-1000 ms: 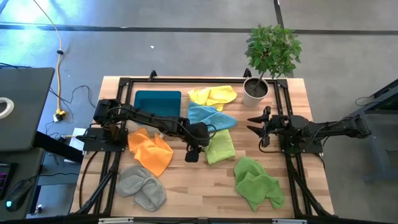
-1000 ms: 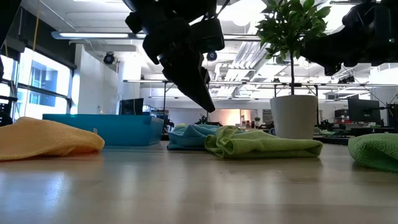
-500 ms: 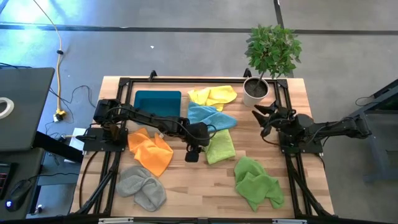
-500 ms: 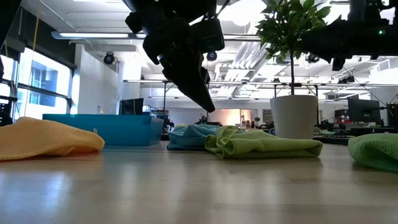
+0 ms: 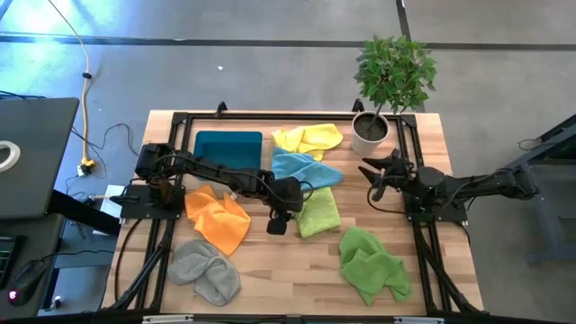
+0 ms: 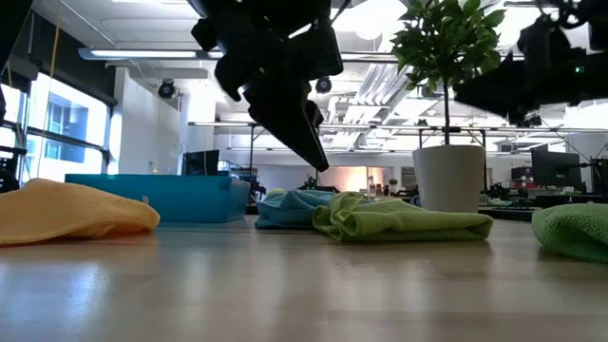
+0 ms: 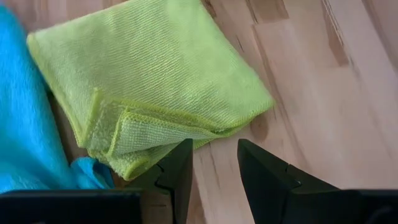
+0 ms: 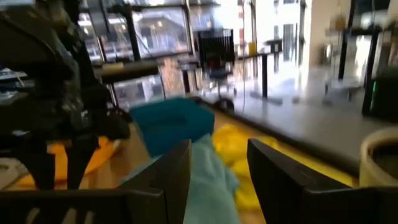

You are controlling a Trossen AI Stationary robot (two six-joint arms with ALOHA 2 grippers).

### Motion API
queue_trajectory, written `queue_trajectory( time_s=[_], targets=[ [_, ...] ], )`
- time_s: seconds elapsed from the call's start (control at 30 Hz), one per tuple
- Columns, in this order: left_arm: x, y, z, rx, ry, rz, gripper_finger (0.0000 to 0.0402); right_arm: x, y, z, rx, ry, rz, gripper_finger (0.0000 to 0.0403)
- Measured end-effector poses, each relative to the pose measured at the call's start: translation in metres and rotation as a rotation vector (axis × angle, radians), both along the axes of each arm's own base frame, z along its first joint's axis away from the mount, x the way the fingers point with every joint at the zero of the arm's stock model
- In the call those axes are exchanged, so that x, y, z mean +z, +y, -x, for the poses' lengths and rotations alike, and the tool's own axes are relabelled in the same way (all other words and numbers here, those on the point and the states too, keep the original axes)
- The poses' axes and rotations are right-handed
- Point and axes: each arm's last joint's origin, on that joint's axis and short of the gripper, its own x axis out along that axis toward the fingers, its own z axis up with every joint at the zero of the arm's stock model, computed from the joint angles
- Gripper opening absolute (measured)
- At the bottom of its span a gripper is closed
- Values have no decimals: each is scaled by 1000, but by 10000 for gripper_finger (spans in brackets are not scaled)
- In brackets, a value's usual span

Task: Fold microfiber towels
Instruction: Put the folded light green microfiber cloth into the blue bin

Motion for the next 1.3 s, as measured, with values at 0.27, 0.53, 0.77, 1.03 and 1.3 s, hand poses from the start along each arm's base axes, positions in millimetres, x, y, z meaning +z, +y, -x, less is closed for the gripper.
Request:
queue_trajectory(
  time_s=[0.27,0.53,0.77,1.03,1.3],
  targets=[
    [-5,-3,8,-240,61,-136,117,-11,0,0,-4,68,-104,149],
    [-9,-9,1,-428,-82,-281,117,-11,0,0,-7,72,-96,149],
    [-25,-27,-9,-630,-143,-401,117,-12,0,0,-6,77,-96,149],
    [-52,-40,-21,-573,2,-730,121,-13,0,1,-7,94,-95,149],
    [-57,-44,-18,-627,60,-736,129,-15,0,1,-8,107,-94,149]
  ],
)
